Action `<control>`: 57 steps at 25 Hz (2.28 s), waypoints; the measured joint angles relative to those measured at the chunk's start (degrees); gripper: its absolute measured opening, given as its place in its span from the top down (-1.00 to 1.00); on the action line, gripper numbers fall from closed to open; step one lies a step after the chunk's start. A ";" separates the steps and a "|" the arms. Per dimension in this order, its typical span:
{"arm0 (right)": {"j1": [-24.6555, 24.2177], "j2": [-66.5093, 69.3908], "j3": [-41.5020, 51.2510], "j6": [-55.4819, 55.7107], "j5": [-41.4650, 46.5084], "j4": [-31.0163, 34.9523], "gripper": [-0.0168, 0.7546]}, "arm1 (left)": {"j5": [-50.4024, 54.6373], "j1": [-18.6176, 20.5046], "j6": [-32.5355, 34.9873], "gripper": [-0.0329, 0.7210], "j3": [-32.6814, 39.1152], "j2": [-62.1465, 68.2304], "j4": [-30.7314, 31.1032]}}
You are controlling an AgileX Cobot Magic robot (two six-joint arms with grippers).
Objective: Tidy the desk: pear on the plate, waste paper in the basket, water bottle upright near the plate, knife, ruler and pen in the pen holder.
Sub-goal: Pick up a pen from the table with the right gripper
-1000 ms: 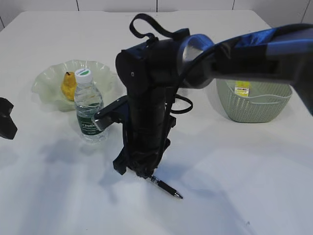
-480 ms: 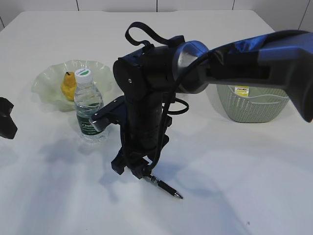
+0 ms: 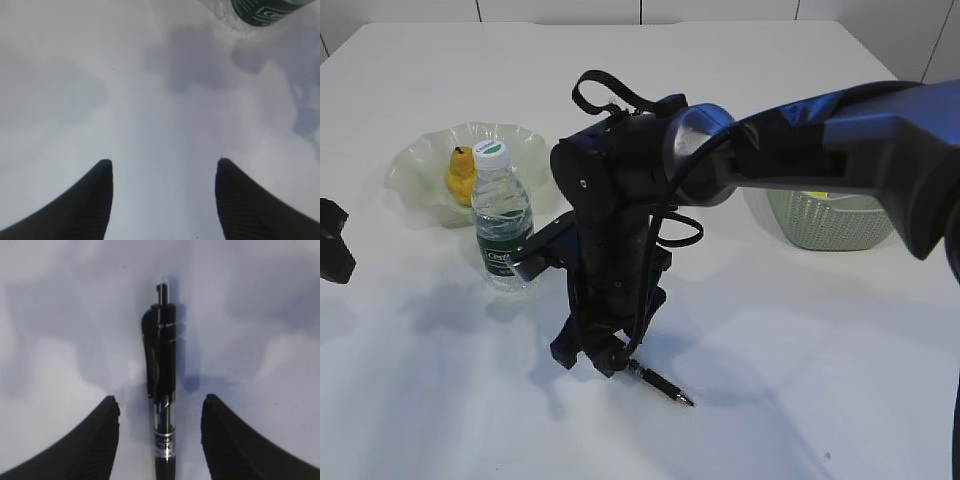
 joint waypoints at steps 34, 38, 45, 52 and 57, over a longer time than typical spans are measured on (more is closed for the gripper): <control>0.00 1.76 0.00 0.10 -1.79 1.85 -0.07 | 0.00 0.00 0.00 -0.30 0.00 0.00 0.00; 0.00 1.76 0.00 0.10 -1.79 1.90 0.00 | 0.00 0.00 0.00 -0.30 0.00 0.00 0.00; 0.00 1.76 0.00 0.10 -1.55 2.30 0.64 | 0.00 0.00 0.00 -0.30 0.00 0.00 0.00; -0.57 1.76 0.00 0.10 -1.18 2.39 0.71 | 0.00 0.00 0.00 -0.30 0.00 0.00 0.00; -0.69 1.89 -1.36 0.10 1.15 2.39 0.72 | 0.00 0.00 0.00 -0.30 0.00 0.00 0.00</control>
